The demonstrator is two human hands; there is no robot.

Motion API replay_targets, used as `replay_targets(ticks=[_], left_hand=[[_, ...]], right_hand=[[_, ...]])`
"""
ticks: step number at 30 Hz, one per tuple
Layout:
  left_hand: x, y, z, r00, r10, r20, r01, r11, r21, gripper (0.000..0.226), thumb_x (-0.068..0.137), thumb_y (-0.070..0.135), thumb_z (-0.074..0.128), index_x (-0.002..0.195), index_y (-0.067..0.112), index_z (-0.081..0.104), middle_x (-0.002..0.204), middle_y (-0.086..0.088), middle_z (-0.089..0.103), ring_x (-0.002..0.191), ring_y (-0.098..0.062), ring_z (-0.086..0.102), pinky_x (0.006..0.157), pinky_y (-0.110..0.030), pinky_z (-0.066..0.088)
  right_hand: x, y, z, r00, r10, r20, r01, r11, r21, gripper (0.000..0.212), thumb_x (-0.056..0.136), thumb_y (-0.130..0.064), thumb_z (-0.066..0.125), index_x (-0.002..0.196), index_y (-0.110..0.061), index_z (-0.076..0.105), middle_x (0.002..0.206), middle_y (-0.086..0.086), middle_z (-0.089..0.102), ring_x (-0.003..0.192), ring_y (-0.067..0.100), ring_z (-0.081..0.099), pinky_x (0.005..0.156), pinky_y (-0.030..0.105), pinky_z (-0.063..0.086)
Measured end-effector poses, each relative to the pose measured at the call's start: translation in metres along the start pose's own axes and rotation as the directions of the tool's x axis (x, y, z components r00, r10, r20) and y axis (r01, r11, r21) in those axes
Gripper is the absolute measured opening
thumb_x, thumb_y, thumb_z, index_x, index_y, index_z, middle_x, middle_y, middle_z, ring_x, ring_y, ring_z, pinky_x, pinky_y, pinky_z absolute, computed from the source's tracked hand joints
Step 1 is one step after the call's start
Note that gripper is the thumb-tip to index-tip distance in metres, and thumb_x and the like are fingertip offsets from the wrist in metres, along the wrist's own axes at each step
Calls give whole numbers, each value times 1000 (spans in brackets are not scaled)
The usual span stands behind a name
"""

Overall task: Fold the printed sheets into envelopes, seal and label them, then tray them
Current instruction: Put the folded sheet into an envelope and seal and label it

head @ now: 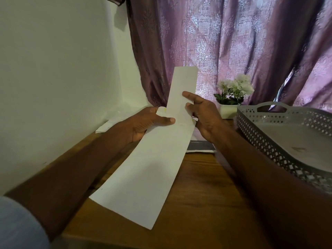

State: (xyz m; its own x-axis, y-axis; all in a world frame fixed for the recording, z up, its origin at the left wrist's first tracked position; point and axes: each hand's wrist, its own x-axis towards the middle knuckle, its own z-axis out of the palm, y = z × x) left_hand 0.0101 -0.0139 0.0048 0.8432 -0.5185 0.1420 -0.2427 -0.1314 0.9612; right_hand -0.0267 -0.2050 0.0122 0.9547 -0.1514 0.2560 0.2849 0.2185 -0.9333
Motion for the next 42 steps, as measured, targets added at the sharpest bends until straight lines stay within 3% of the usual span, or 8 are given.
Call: replay_targets(ticks=[7,11,15,20,24,33,36,42], left_hand=[[-1,1,3,1000,16,-11,-16,1000,-6,87,61,55,93,137,25,61,129,-2,73,123,-30,66,112,-54,47],[-2,3,2,999,11,-34,-12,1000,-24,74,71,43,88,136,20,61,127,-4,73,121,-29,68,112,-52,48],[0,1,-2,996,-34,-80,29,998,-55,63,79,36,86,134,19,62,125,-5,75,117,-31,69,110,-53,49],[-5,7,-1,985,-68,-159,48,991,-121,36,92,19,75,127,13,66,118,-9,77,113,-34,71,106,-49,53],[-7,7,-5,977,-100,-188,69,984,-167,43,91,21,77,131,10,64,119,-13,75,113,-37,70,108,-53,51],[-5,6,-5,987,-44,-156,35,998,-58,46,92,29,75,133,12,63,122,-10,75,114,-33,71,108,-51,51],[-3,4,-5,986,-30,-164,24,999,-38,49,91,31,76,133,11,63,124,-10,74,117,-34,69,111,-52,49],[-6,3,-4,991,-11,-133,14,1000,20,52,86,32,81,130,12,64,120,-9,76,112,-33,72,108,-53,51]], right_hand=[[-1,1,3,998,22,58,-25,998,55,39,100,0,53,128,-23,67,130,5,69,117,29,66,75,32,59],[-2,2,4,998,46,38,-46,999,2,34,100,-6,56,125,-25,70,130,3,69,122,28,63,82,37,57],[-7,1,4,996,83,41,-84,996,6,30,100,-9,59,127,-18,70,124,3,71,112,22,66,68,29,58],[-5,6,3,990,137,20,-137,990,-19,24,93,-21,70,115,-14,77,120,8,73,109,30,65,61,28,58],[-6,6,3,988,157,4,-157,985,-71,28,88,-24,76,114,-13,77,111,6,77,105,29,71,93,43,60],[-7,3,-4,989,69,-131,-86,988,-130,23,91,-3,68,108,-16,77,107,3,77,98,23,70,75,31,55],[-9,1,-4,994,41,-102,-61,979,-193,28,91,-1,69,112,-19,75,110,5,75,101,24,70,83,36,57],[-5,3,-3,970,101,-223,-110,994,-25,42,91,-24,76,129,-14,62,110,9,73,94,24,72,73,32,61]])
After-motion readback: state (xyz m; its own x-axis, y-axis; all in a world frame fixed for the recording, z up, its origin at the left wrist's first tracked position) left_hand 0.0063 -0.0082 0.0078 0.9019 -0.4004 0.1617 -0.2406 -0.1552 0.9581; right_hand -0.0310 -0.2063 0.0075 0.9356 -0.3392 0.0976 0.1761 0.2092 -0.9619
